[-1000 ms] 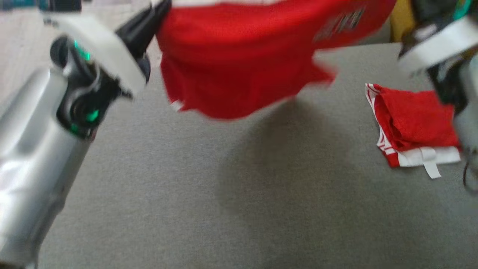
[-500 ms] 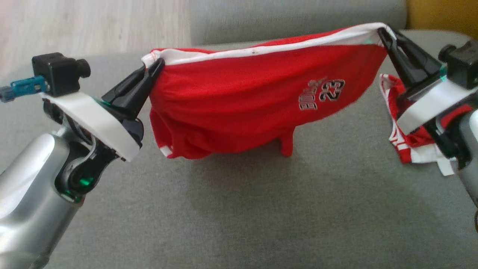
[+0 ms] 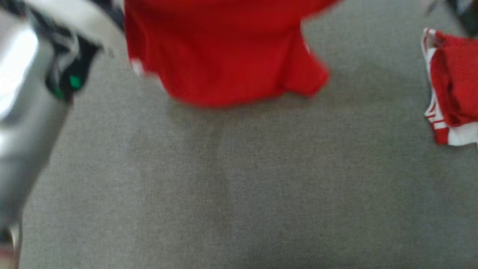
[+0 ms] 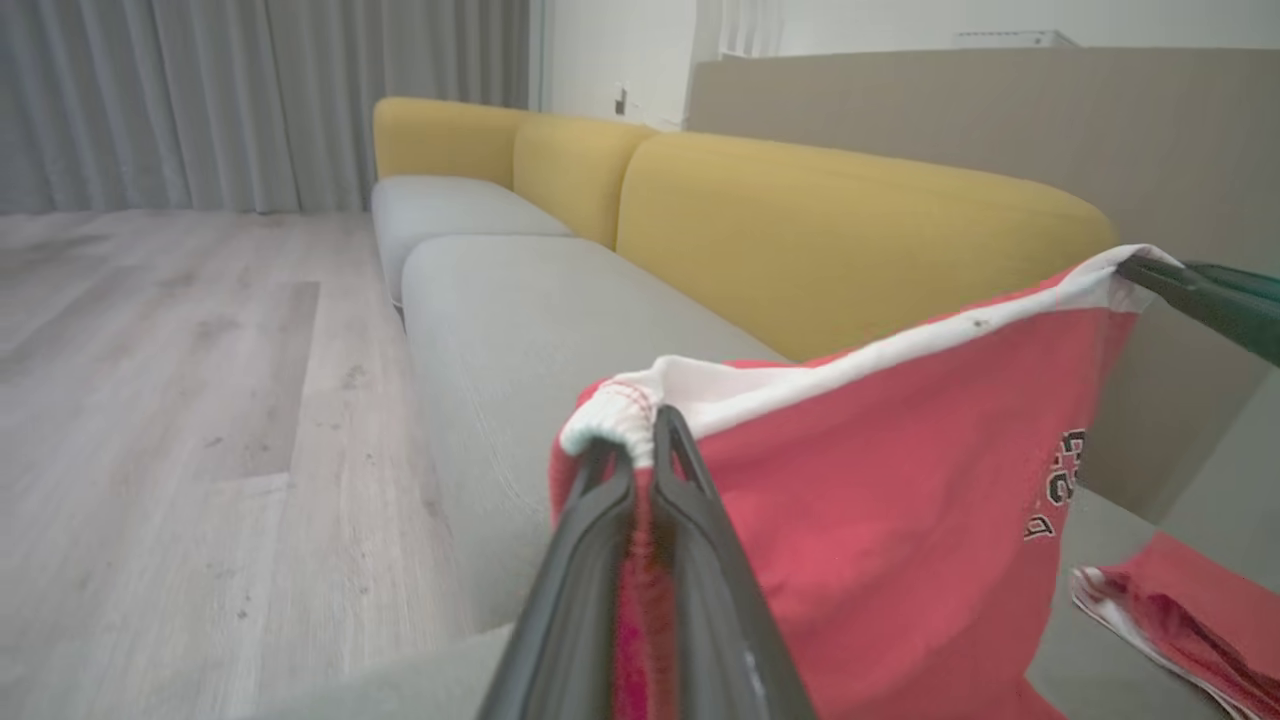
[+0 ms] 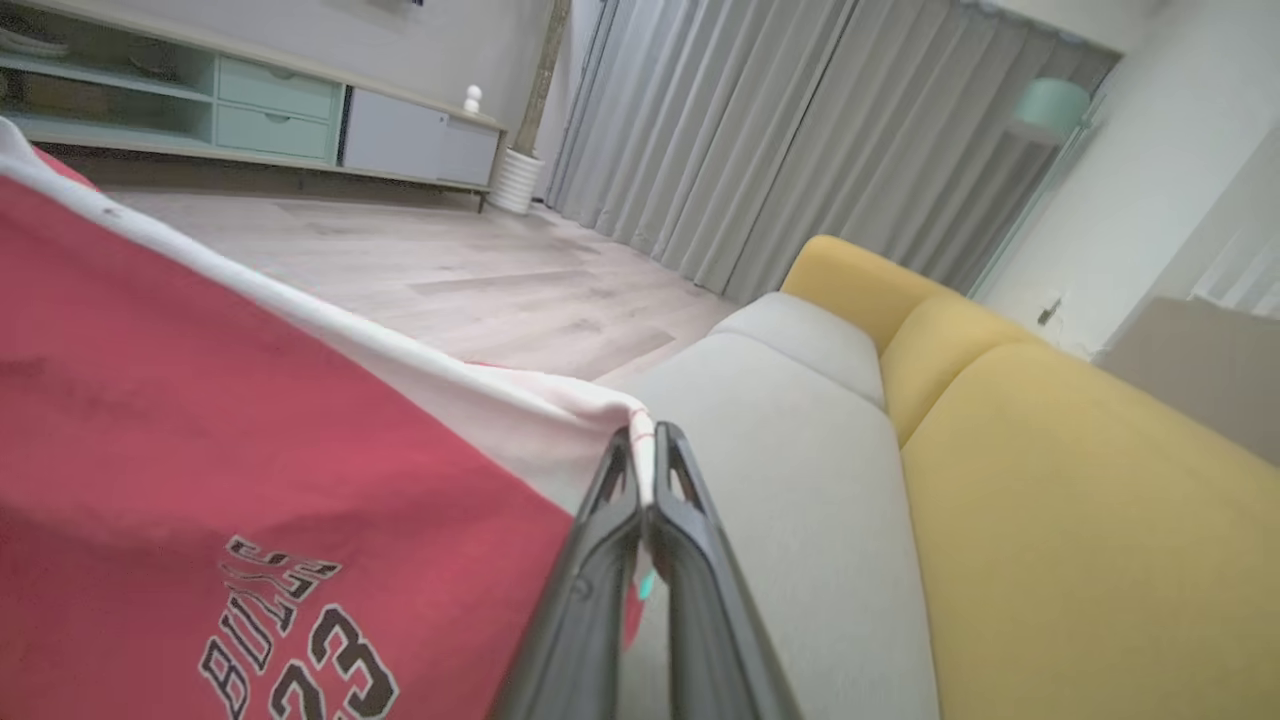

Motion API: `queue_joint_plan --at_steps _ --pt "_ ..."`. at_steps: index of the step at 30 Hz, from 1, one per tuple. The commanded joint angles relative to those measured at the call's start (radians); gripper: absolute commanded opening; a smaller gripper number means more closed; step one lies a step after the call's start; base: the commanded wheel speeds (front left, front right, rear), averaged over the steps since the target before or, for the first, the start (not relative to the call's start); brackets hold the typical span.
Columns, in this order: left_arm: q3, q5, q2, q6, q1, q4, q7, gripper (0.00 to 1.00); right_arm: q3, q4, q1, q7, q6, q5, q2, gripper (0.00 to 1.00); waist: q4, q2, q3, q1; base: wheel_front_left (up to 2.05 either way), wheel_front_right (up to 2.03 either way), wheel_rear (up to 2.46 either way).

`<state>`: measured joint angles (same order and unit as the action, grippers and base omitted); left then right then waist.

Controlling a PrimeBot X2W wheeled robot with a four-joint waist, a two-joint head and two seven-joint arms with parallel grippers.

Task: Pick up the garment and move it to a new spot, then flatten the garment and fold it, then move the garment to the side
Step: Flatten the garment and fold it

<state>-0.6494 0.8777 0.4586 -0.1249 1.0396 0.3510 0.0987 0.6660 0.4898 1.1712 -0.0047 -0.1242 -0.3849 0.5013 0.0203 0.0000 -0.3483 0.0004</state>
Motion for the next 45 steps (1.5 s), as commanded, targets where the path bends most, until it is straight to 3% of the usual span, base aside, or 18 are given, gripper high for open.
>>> queue_joint_plan --at_steps 1,6,12,16,22,31,39,45 --pt "0.040 -0.021 0.021 -0.005 0.133 0.021 -0.044 0.00 -0.005 0.039 0.105 -0.041 -0.007 0.026 -0.020 0.00 0.003 0.0000 -0.052 -0.0004 0.00 0.00 0.00" --pt "0.040 -0.039 -0.026 -0.005 0.327 0.162 -0.188 0.00 -0.062 0.232 0.290 -0.184 -0.007 0.092 -0.096 0.00 0.002 0.0000 -0.064 -0.0004 0.00 0.00 0.00" --pt "0.043 -0.022 -0.063 -0.006 0.407 0.247 -0.313 0.00 -0.157 0.339 0.341 -0.250 -0.007 0.128 -0.149 0.00 0.009 0.0000 -0.051 -0.0004 0.00 0.00 0.00" --pt "-0.007 0.023 -0.071 -0.006 0.374 0.249 -0.340 0.00 -0.184 0.343 0.290 -0.256 -0.007 0.148 -0.158 0.00 0.016 0.0000 -0.046 -0.0004 0.00 0.00 0.00" --pt "-0.110 0.109 -0.046 -0.006 0.216 0.210 -0.356 0.00 -0.207 0.328 0.085 -0.257 -0.007 0.115 -0.180 0.00 0.020 0.0000 -0.023 -0.0004 0.00 0.00 0.00" --pt "-0.241 0.183 0.001 -0.006 -0.096 0.118 -0.360 0.00 -0.001 0.342 -0.224 -0.257 -0.007 0.052 -0.143 0.00 0.028 0.0000 0.077 -0.0004 0.00 0.00 0.00" --pt "-0.272 0.177 0.040 -0.006 -0.323 0.053 -0.360 0.00 0.173 0.314 -0.377 -0.246 -0.007 -0.089 -0.027 0.00 0.044 0.0000 0.160 -0.0004 0.00 0.00 0.00" --pt "-0.314 0.150 0.060 -0.006 -0.430 0.020 -0.360 0.00 0.295 0.221 -0.466 -0.202 -0.007 -0.205 0.067 0.00 0.047 0.0000 0.216 -0.0004 0.00 0.00 0.00"
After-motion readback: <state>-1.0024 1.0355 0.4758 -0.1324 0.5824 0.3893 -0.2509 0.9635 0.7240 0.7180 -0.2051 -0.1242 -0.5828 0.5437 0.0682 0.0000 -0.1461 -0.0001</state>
